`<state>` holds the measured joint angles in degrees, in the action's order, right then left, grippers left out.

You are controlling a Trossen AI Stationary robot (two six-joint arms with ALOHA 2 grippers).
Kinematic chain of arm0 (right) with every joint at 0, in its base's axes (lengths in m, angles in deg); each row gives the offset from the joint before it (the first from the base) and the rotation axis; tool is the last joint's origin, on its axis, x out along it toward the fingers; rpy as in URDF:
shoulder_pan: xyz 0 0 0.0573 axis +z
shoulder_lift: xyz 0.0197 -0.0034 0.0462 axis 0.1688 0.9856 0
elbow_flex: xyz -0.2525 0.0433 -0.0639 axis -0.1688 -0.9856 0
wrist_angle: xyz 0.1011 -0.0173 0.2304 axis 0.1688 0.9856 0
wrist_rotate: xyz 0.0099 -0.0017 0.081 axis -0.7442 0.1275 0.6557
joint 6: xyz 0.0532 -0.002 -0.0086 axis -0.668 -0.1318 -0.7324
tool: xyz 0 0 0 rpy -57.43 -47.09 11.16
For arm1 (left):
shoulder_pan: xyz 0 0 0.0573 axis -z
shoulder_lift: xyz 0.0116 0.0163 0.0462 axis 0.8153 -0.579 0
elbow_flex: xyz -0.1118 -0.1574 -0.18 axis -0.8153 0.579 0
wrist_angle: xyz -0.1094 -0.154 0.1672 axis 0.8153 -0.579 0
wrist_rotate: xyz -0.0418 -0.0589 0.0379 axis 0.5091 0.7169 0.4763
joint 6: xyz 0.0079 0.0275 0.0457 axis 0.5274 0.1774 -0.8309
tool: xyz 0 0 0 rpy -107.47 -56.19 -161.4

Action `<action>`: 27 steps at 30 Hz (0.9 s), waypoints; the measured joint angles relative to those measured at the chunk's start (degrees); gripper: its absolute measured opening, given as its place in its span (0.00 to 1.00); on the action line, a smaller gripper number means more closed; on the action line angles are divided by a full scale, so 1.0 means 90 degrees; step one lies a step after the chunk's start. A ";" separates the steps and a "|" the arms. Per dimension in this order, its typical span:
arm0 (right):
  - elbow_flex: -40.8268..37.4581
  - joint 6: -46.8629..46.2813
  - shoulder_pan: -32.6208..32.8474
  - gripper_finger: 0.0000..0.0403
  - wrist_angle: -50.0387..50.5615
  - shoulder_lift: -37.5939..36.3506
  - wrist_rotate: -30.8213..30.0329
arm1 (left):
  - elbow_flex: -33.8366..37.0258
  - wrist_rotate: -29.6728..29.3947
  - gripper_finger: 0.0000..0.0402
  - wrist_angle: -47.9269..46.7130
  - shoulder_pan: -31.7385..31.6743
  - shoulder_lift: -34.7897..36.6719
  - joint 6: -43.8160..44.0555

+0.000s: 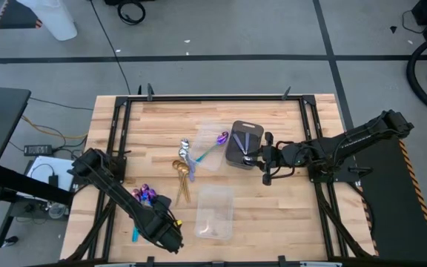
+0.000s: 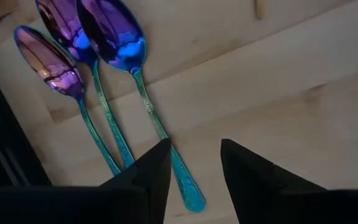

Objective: Sort silverware by color (type)
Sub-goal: Put the blue spoon into the top transparent bin

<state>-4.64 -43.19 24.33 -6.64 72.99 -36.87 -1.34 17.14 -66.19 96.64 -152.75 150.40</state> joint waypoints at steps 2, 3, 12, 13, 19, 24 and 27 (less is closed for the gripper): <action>0.0000 0.0000 0.0000 0.23 0.0000 0.0000 0.0002 | 0.0169 0.0108 0.35 0.0156 -0.0002 0.0000 0.0002; 0.0000 0.0000 0.0000 0.23 0.0000 0.0000 0.0001 | 0.0261 0.0186 0.34 0.0219 -0.0002 0.0000 0.0005; 0.0000 0.0000 0.0000 0.23 0.0002 0.0000 0.0037 | 0.0868 0.0397 0.32 0.0493 0.0000 0.0000 0.0176; 0.0000 -0.0002 0.0000 0.23 0.0003 0.0000 0.0051 | 0.0920 0.0404 0.32 0.0558 0.0000 0.0000 0.0177; 0.0000 -0.0012 0.0000 0.23 0.0005 0.0000 0.0051 | 0.1553 0.0340 0.32 0.1226 0.0036 0.0382 0.0353; 0.0000 -0.0012 0.0000 0.23 0.0005 0.0000 0.0052 | 0.2092 0.0309 0.32 0.1515 0.0044 0.0788 0.0632; 0.0000 -0.0012 0.0000 0.23 0.0006 0.0000 0.0051 | 0.2493 0.0285 0.32 0.2098 0.0044 0.0917 0.0744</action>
<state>-4.64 -43.29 24.33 -6.59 72.99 -36.42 21.09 19.70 -47.31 97.03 -144.50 157.09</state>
